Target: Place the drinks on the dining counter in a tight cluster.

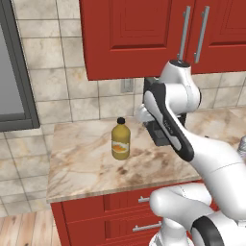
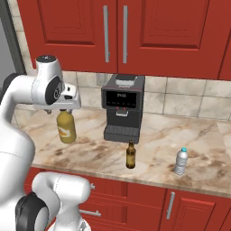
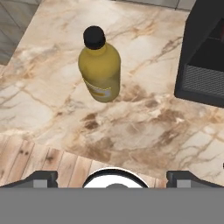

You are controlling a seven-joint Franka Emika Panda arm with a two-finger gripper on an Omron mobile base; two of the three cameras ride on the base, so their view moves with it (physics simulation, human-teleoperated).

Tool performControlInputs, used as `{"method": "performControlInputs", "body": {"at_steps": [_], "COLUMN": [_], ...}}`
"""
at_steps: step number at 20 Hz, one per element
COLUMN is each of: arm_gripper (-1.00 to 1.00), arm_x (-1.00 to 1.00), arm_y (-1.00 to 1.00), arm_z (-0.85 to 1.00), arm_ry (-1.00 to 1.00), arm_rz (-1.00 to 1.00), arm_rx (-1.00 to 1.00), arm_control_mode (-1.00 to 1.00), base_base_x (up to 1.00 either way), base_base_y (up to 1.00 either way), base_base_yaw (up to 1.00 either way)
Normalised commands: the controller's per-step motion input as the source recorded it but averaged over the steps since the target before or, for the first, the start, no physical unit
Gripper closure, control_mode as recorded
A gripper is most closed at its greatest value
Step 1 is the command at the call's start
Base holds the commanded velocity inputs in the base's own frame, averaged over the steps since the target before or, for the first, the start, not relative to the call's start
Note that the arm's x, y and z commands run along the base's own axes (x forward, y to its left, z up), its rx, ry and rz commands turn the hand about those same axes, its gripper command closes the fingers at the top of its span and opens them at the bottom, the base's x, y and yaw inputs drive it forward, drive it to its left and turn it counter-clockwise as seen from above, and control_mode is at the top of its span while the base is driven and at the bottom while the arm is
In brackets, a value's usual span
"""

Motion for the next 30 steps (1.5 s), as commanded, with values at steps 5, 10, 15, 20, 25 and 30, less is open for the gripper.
{"method": "performControlInputs", "body": {"at_steps": [5, 10, 15, 20, 25, 30], "arm_gripper": [-1.00, -1.00, -1.00, -1.00, -1.00, -1.00], "arm_x": [0.05, 0.11, 0.15, 0.27, 0.31, 0.33], "arm_y": [0.16, 0.17, 0.16, 0.07, 0.14, 0.13], "arm_z": [-0.06, -0.05, -0.06, -0.08, -0.11, -0.10], "arm_ry": [0.01, 0.01, 0.00, 0.00, 0.00, 0.00], "arm_rz": [0.00, 0.00, 0.00, 0.00, 0.00, 0.00], "arm_rx": [-0.04, -0.04, -0.04, 0.00, -0.03, -0.02], "arm_control_mode": [-1.00, -1.00, -1.00, -1.00, -1.00, -1.00], "base_base_x": [0.00, 0.00, 0.00, 0.00, 0.00, 0.00], "base_base_y": [0.00, 0.00, 0.00, 0.00, 0.00, 0.00], "base_base_yaw": [0.00, 0.00, 0.00, 0.00, 0.00, 0.00]}}
